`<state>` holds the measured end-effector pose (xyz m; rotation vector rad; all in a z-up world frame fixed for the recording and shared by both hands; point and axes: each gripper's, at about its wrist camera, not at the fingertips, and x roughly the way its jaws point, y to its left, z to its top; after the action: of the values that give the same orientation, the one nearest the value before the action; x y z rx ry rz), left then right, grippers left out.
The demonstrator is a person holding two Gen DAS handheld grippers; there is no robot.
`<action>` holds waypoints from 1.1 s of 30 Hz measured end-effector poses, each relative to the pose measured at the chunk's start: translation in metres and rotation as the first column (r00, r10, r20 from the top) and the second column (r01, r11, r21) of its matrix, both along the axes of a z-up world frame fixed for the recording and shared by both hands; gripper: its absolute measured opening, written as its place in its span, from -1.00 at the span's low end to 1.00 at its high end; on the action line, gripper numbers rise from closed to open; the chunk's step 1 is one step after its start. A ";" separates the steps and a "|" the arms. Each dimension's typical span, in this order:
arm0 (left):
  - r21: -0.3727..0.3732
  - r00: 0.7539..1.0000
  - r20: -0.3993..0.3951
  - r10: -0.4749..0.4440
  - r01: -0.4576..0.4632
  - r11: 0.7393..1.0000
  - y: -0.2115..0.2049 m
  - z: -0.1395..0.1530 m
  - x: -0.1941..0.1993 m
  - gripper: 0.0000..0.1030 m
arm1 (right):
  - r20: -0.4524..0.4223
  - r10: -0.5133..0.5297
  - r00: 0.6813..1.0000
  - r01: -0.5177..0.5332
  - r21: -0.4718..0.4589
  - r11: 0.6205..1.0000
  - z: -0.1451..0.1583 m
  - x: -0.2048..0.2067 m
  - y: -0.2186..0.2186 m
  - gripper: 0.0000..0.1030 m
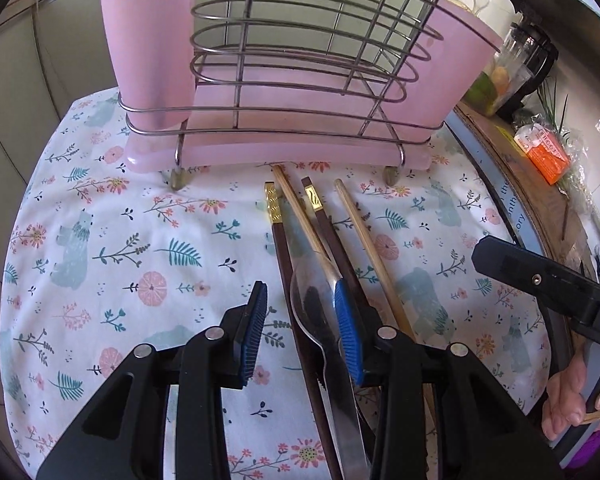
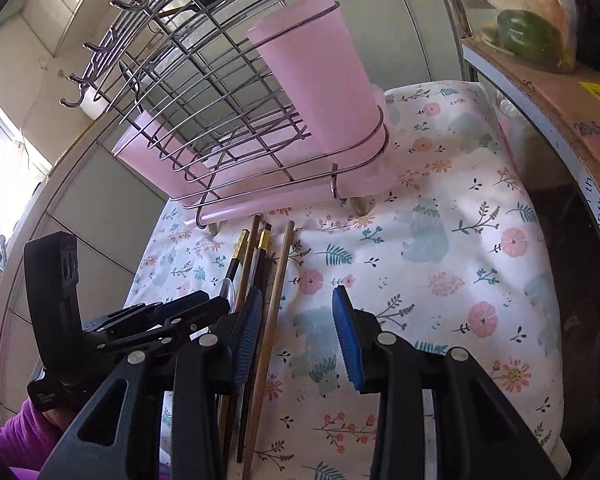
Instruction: Organize utensils
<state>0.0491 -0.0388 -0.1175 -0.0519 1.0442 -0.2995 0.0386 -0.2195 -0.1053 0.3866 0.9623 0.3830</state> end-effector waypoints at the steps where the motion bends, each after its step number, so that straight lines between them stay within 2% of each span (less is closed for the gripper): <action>1: 0.004 1.000 0.004 -0.003 0.003 1.000 -0.001 0.000 0.000 -0.34 | -0.004 0.001 1.000 -0.001 0.000 1.000 -0.001 0.001 0.000 -0.29; 2: 0.009 1.000 0.008 -0.008 0.008 1.000 -0.002 0.000 0.000 -0.41 | -0.008 0.004 1.000 -0.004 0.001 1.000 -0.002 0.002 0.001 -0.29; 4: 0.014 1.000 0.002 -0.018 0.018 1.000 -0.004 -0.003 0.000 -0.75 | -0.014 0.007 1.000 -0.007 0.000 1.000 -0.004 0.003 0.003 -0.29; 7: 0.005 1.000 0.007 -0.013 0.013 1.000 -0.003 -0.003 0.000 -0.88 | -0.023 0.013 1.000 -0.013 -0.003 1.000 -0.007 0.006 0.006 -0.29; 12: -0.035 1.000 0.023 0.005 -0.004 0.999 0.008 0.007 -0.003 -0.95 | -0.044 0.022 0.999 -0.022 0.005 1.000 -0.010 0.012 0.010 -0.29; 18: -0.090 0.998 0.058 0.031 -0.026 0.996 0.024 0.026 -0.004 -0.97 | -0.097 0.050 0.994 -0.044 0.070 0.997 -0.015 0.034 0.021 -0.35; 27: -0.131 0.993 0.097 0.066 -0.053 0.990 0.049 0.041 -0.003 -0.97 | -0.219 0.072 0.973 -0.071 0.013 0.997 -0.031 0.080 0.047 -0.44; 33: -0.146 0.992 0.099 0.082 -0.067 0.987 0.060 0.043 -0.006 -0.97 | -0.277 0.067 0.958 -0.079 -0.033 0.996 -0.043 0.093 0.057 -0.80</action>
<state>0.0435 0.0210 -0.0741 -0.2014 0.9130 -0.3052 0.1311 -0.1626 -0.1484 0.3716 1.2584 0.3808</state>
